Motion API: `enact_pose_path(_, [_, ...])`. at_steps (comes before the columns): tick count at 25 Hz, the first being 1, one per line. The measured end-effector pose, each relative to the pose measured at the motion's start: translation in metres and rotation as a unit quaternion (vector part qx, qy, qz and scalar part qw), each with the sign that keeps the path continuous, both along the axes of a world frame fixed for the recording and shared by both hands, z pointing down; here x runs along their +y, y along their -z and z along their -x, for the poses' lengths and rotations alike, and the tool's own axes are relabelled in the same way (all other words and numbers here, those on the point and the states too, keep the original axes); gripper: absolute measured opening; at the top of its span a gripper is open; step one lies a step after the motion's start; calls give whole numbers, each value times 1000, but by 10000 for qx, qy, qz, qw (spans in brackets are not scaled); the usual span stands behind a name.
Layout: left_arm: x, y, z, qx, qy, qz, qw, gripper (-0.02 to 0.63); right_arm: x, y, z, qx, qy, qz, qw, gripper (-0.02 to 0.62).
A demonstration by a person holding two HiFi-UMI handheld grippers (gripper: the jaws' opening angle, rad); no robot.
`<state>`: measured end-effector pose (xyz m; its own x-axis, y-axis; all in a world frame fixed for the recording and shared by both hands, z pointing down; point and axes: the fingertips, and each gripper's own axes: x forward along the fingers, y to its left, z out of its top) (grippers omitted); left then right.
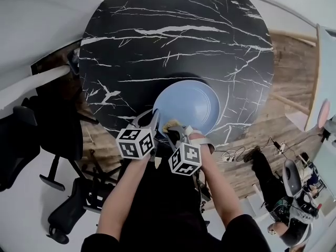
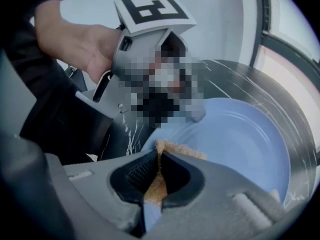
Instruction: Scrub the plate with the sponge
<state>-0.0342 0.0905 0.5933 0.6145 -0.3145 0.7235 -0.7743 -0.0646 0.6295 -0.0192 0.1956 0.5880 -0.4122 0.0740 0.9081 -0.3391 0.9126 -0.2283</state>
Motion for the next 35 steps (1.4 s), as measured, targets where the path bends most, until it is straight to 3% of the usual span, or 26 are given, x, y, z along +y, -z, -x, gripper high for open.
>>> enact_pose_path(8, [0,0,-1,-26,-209,-38,9998,14,-27,0,4,-266,640,-430,9967,23])
enact_pose_path(18, [-1,1,-2,-26,-276,-29,9996,14,-74,0,1,-331,911,-840,9917,23])
enact_pose_path(28, [-1,0,-3,-1,-280,-5,9996,15,-156,0,-40,96,134,-1820,9832,23])
enact_pose_path(35, [-1,0,-2,50,-199,43,9998,15,-167,2,-66,181,-664,-2014,9771,23])
